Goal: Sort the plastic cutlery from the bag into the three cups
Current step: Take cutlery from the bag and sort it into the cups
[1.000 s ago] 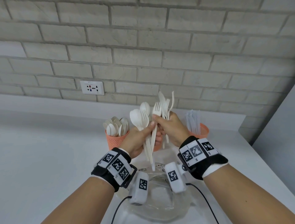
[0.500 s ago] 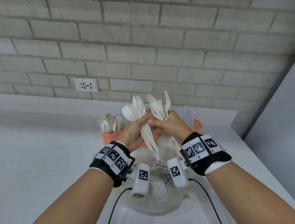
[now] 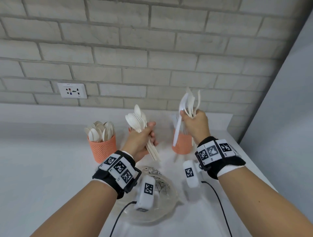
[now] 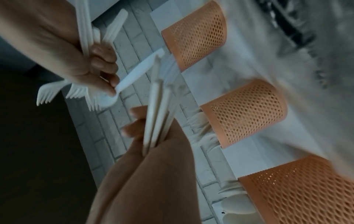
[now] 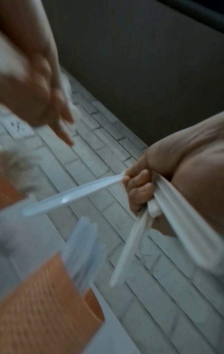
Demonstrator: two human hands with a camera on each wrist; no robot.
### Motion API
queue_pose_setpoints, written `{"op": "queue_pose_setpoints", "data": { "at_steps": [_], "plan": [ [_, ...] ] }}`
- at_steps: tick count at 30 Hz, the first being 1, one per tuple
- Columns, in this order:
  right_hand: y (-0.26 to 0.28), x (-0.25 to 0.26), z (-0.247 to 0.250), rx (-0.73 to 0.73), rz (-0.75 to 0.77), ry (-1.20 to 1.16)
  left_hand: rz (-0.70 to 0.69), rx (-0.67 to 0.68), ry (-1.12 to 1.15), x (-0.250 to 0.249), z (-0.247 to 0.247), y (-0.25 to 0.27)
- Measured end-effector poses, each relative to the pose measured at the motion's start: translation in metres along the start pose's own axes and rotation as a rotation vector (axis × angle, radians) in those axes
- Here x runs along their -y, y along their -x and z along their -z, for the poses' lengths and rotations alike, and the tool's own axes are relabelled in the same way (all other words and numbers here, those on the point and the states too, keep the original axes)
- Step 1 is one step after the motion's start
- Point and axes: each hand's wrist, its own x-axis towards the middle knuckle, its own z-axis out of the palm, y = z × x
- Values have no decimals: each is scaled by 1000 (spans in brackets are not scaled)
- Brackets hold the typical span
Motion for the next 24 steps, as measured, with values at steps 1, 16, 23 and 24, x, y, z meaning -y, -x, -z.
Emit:
{"op": "queue_pose_setpoints", "data": {
  "at_steps": [1, 16, 23, 24],
  "plan": [
    [-8, -5, 5, -80, 4, -28, -7, 5, 2, 1, -1, 0],
    [-44, -78, -5, 19, -38, 512, 81, 122, 57, -8, 11, -1],
    [-37, -17, -23, -129, 263, 243, 8, -48, 154, -19, 31, -3],
    [-36, -9, -29, -71, 259, 121, -6, -55, 166, -22, 34, -2]
  ]
}}
